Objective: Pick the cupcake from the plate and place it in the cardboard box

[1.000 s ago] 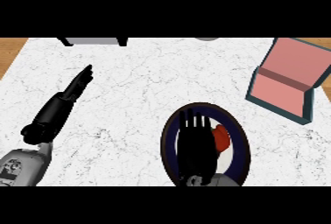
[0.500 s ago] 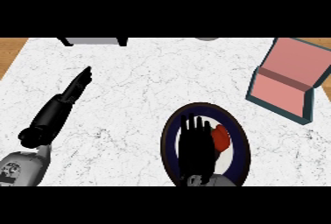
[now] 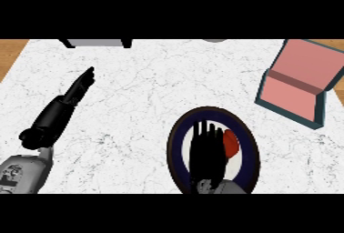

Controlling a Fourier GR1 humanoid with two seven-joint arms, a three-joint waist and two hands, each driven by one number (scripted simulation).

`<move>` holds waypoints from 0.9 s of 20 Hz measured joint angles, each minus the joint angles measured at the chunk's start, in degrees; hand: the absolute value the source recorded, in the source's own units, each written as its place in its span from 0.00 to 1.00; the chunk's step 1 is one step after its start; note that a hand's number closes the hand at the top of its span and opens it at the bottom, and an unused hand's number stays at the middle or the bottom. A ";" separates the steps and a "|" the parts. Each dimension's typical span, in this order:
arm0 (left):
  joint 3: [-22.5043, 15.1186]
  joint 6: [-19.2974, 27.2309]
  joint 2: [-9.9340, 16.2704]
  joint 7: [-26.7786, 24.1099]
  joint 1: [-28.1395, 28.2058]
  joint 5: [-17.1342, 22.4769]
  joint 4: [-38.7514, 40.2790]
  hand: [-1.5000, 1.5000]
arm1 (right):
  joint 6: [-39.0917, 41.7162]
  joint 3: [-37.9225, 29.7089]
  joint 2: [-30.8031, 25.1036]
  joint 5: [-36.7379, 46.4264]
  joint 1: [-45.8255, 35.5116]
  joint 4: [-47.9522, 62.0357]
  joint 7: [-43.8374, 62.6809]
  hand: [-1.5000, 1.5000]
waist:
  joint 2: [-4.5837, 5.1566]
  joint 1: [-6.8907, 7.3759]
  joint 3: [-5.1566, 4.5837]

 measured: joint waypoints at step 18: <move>3.39 -3.31 -3.94 1.29 0.23 -3.90 -1.46 0.50 | -5.09 -1.71 -0.15 10.78 -0.42 6.12 -10.90 1.00 | -0.26 0.08 -0.10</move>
